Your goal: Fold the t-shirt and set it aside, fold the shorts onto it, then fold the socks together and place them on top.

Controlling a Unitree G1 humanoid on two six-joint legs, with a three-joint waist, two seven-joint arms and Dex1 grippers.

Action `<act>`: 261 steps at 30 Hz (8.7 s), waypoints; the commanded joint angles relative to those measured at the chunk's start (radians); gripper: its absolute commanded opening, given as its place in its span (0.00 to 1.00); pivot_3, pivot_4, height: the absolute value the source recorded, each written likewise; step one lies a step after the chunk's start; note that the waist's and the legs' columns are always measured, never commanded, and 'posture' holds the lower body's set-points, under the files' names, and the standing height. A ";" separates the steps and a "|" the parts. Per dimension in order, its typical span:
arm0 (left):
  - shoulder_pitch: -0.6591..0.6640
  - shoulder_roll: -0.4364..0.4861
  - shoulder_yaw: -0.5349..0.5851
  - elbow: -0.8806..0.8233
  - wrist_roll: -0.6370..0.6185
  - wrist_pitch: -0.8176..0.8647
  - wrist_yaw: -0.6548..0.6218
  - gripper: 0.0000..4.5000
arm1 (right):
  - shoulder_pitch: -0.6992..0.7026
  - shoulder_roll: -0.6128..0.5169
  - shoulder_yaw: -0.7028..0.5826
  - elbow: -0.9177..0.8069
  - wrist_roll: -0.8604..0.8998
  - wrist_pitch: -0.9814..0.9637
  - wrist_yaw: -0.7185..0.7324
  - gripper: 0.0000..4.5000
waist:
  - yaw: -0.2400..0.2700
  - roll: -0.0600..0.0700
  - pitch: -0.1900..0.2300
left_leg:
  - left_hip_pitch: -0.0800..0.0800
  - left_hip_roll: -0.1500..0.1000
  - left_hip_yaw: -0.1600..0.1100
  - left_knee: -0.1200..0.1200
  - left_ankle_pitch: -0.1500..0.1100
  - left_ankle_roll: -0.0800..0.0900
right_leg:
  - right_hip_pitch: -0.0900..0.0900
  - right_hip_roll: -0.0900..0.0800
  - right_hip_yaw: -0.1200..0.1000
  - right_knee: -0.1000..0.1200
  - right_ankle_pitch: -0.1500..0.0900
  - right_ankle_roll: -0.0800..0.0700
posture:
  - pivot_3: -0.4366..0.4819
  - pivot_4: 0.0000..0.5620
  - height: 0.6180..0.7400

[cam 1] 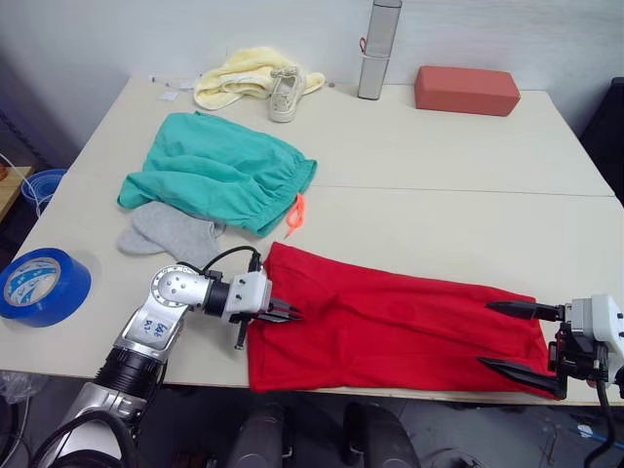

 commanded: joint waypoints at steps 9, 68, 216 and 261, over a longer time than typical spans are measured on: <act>0.026 0.041 0.051 -0.092 -0.146 0.160 -0.064 0.29 | 0.027 0.002 -0.026 -0.011 -0.015 0.006 -0.012 1.00 | -0.002 0.000 0.000 | 0.000 0.000 0.000 0.000 0.000 0.000 | 0.000 0.000 0.000 0.000 0.000 0.000 | 0.48 0.27 1.00; 0.069 -0.223 0.199 -0.157 -0.237 0.430 0.399 0.01 | -0.226 0.194 0.084 0.217 -0.033 -0.182 -0.333 0.00 | -0.011 0.000 -0.002 | 0.002 0.000 0.001 -0.001 0.002 -0.002 | 0.000 0.001 0.001 0.002 0.000 0.000 | 0.48 0.27 1.00; -0.428 -0.103 0.037 0.453 0.031 0.271 0.094 1.00 | -0.357 0.122 -0.194 -0.078 -0.103 1.164 -0.665 0.99 | -0.011 0.008 0.002 | -0.004 0.000 0.001 -0.002 0.002 -0.003 | -0.005 0.002 -0.002 0.003 -0.002 -0.003 | 0.48 0.27 1.00; 0.219 0.007 0.269 -0.500 -0.160 0.988 0.368 0.00 | -0.959 0.164 0.367 0.681 -0.367 0.382 -0.571 0.00 | -0.051 0.000 0.001 | -0.001 0.001 0.001 -0.002 0.003 -0.004 | -0.003 0.002 0.000 0.004 -0.002 -0.003 | 0.48 0.27 1.00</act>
